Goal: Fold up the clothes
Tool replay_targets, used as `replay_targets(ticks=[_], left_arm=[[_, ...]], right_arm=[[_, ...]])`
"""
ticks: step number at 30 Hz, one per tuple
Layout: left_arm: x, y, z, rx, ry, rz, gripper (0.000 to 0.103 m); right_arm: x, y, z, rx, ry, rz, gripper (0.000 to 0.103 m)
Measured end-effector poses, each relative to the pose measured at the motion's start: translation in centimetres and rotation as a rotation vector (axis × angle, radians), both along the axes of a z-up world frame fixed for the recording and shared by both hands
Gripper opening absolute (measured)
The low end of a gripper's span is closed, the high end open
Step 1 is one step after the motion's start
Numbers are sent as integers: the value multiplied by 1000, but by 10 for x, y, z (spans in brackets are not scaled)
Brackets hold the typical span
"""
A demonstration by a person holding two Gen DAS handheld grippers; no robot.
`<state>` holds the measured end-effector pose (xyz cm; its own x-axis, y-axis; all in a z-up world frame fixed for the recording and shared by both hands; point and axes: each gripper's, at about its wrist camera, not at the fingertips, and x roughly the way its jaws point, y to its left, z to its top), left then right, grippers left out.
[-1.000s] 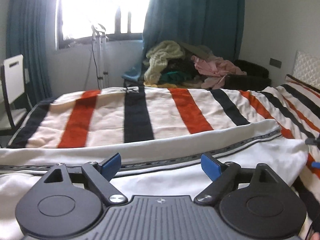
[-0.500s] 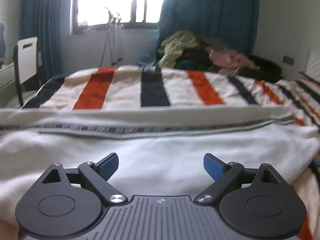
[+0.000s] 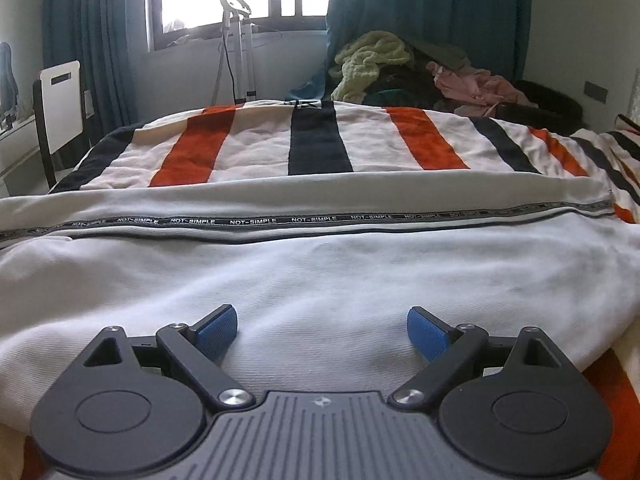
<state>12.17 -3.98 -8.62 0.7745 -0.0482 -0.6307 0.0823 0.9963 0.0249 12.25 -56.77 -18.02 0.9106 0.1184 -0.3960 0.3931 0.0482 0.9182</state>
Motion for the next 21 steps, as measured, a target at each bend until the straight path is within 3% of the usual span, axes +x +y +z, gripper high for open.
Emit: replay_targets(ticks=[9, 14, 16, 18, 19, 21], left_arm=[[16, 4, 0, -63, -1, 44, 93], [25, 1, -10, -38, 18, 61, 93], [26, -4, -16, 3, 23, 54, 94], [27, -8, -20, 27, 18, 49, 97], [28, -9, -22, 25, 22, 54, 98], [31, -10, -24, 20, 26, 65, 99]], right_arm=[[47, -18, -12, -179, -216, 119, 84], [60, -14, 10, -276, -417, 148, 84], [68, -10, 16, -324, -398, 165, 84], [73, -9, 8, -304, -320, 145, 84], [75, -10, 3, -293, -279, 132, 78], [78, -10, 0, -328, -175, 120, 51]])
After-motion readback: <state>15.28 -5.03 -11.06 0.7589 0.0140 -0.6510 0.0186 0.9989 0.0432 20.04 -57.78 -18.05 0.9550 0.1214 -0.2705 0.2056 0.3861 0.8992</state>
